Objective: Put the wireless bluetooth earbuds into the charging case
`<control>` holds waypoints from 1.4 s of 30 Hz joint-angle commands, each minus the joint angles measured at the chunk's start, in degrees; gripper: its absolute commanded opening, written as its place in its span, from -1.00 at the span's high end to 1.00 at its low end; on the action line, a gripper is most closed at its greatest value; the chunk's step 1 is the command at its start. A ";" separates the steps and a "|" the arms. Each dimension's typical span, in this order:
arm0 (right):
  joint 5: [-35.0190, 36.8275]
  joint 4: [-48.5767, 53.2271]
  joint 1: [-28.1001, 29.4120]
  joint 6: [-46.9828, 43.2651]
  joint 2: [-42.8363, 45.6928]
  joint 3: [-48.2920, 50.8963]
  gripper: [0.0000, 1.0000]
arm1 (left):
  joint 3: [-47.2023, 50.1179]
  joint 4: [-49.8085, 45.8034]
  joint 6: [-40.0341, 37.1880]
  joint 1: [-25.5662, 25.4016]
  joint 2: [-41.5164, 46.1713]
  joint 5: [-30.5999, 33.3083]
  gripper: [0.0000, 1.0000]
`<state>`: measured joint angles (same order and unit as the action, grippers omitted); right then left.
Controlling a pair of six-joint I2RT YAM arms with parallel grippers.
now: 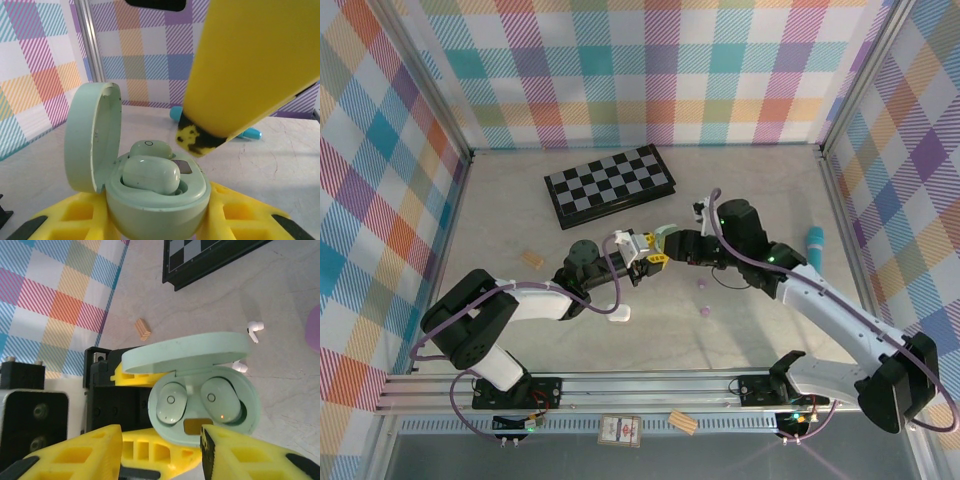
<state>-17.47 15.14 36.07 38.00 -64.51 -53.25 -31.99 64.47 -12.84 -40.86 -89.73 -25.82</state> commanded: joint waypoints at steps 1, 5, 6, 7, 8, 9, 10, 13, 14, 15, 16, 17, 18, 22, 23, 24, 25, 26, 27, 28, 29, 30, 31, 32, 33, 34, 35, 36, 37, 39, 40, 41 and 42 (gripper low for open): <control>-0.19 1.42 0.29 -3.87 3.36 -1.15 0.04 | 0.44 5.44 0.93 -0.68 0.74 -0.36 0.37; 3.53 2.43 0.31 -5.71 5.96 -2.13 0.01 | 1.12 6.55 0.50 -0.36 0.81 -2.44 0.37; 4.78 2.73 0.18 -6.29 6.02 -2.69 -0.01 | 1.14 6.40 0.39 -0.32 0.94 -3.07 0.37; 6.07 3.01 0.22 -6.86 5.70 -3.50 -0.04 | 1.14 6.16 0.16 -0.36 0.96 -3.60 0.37; 7.10 3.42 0.16 -6.97 5.19 -4.33 -0.07 | 1.12 5.96 -0.01 -0.32 1.05 -3.98 0.37; 8.52 4.22 0.01 -6.98 4.13 -5.61 -0.09 | 1.14 5.93 -0.16 -0.34 1.05 -4.43 0.37; 9.90 5.31 -0.11 -7.31 2.90 -7.10 -0.11 | 1.14 5.86 -0.24 -0.32 1.13 -4.71 0.38; 13.02 8.33 -0.14 -7.87 -1.19 -11.22 -0.17 | 1.39 5.93 -0.30 -0.34 1.62 -5.19 0.38; 13.86 9.58 -0.15 -8.27 -2.49 -12.51 -0.18 | 1.40 5.93 -0.33 -0.36 1.82 -5.33 0.38; 14.55 10.96 -0.21 -8.54 -3.97 -14.00 -0.20 | 1.39 5.85 -0.30 -0.36 1.97 -5.38 0.37; 15.08 12.13 -0.22 -8.76 -5.15 -15.15 -0.21 | 1.35 5.78 -0.34 -0.36 2.09 -5.29 0.38; 15.10 12.71 -0.22 -9.05 -6.09 -15.93 -0.22 | 1.31 5.82 -0.24 -0.36 2.17 -5.24 0.38; 15.02 13.18 -0.22 -9.25 -6.88 -16.53 -0.24 | 1.23 5.85 -0.17 -0.36 2.26 -5.01 0.38; 14.65 14.73 -0.22 -9.77 -7.75 -16.93 -0.29 | 1.03 5.85 0.06 -0.36 2.48 -4.03 0.38; 14.29 15.13 -0.22 -9.83 -7.56 -16.73 -0.30 | 0.96 5.97 0.17 -0.32 2.63 -3.85 0.37; 14.10 15.57 -0.22 -10.11 -7.14 -16.39 -0.30 | 0.96 5.87 0.28 -0.34 2.61 -3.47 0.37; 13.93 15.96 -0.22 -10.26 -6.61 -15.98 -0.31 | 0.90 5.86 0.45 -0.36 2.67 -3.21 0.38; 13.72 16.18 -0.22 -10.34 -6.03 -15.54 -0.31 | 0.87 5.84 0.50 -0.36 2.65 -3.23 0.38; 13.73 16.49 -0.20 -10.53 -5.23 -15.10 -0.31 | 0.87 5.83 0.61 -0.34 2.67 -3.09 0.38; 13.67 16.66 -0.19 -10.53 -4.48 -14.66 -0.32 | 0.79 5.78 0.87 -0.35 2.63 -2.85 0.38; 13.54 16.57 -0.22 -10.53 -3.75 -14.29 -0.32 | 0.79 5.76 0.97 -0.35 2.61 -2.81 0.37; 13.38 16.32 -0.17 -10.33 -2.99 -13.84 -0.32 | 0.79 5.88 1.06 -0.30 2.68 -2.74 0.38; 13.20 16.01 -0.22 -10.31 -2.32 -13.40 -0.32 | 0.79 5.85 1.27 -0.30 2.85 -2.74 0.37; 12.92 16.01 -0.22 -10.18 -1.72 -13.28 -0.33 | 0.79 5.86 1.35 -0.35 2.85 -2.66 0.37; 12.61 15.98 -0.37 -9.72 -1.19 -13.19 -0.33 | 0.79 5.90 1.40 -0.35 3.04 -2.72 0.37; 11.70 15.44 -0.67 -8.98 -0.58 -12.83 -0.33 | 0.79 5.85 1.42 -0.34 3.25 -2.78 0.37; 10.18 14.31 -1.10 -8.41 -0.11 -12.10 -0.34 | 0.89 5.80 1.54 -0.30 3.54 -2.87 0.37; 8.13 12.98 -1.70 -7.28 0.62 -11.31 -0.34 | 0.94 5.77 1.66 -0.36 3.79 -2.89 0.37; 5.60 11.29 -2.55 -5.74 1.11 -10.44 -0.36 | 0.96 5.62 1.70 -0.36 4.15 -2.86 0.37; -0.10 6.94 -4.59 -1.82 2.43 -7.71 -0.40 | 1.01 5.34 1.81 -0.35 4.84 -2.87 0.37; -3.18 4.21 -5.84 0.91 3.06 -5.95 -0.42 | 1.04 5.32 2.11 -0.35 5.19 -2.94 0.37; -5.80 1.14 -7.00 3.95 3.78 -4.05 -0.44 | 1.05 5.36 2.35 -0.35 5.56 -2.92 0.37; -7.73 -1.36 -7.67 6.29 4.33 -2.47 -0.46 | 1.04 5.32 2.46 -0.35 5.95 -2.83 0.37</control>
<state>-15.64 22.55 30.37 35.97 -61.71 -59.33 -31.22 67.64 -11.25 -40.86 -85.97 -28.38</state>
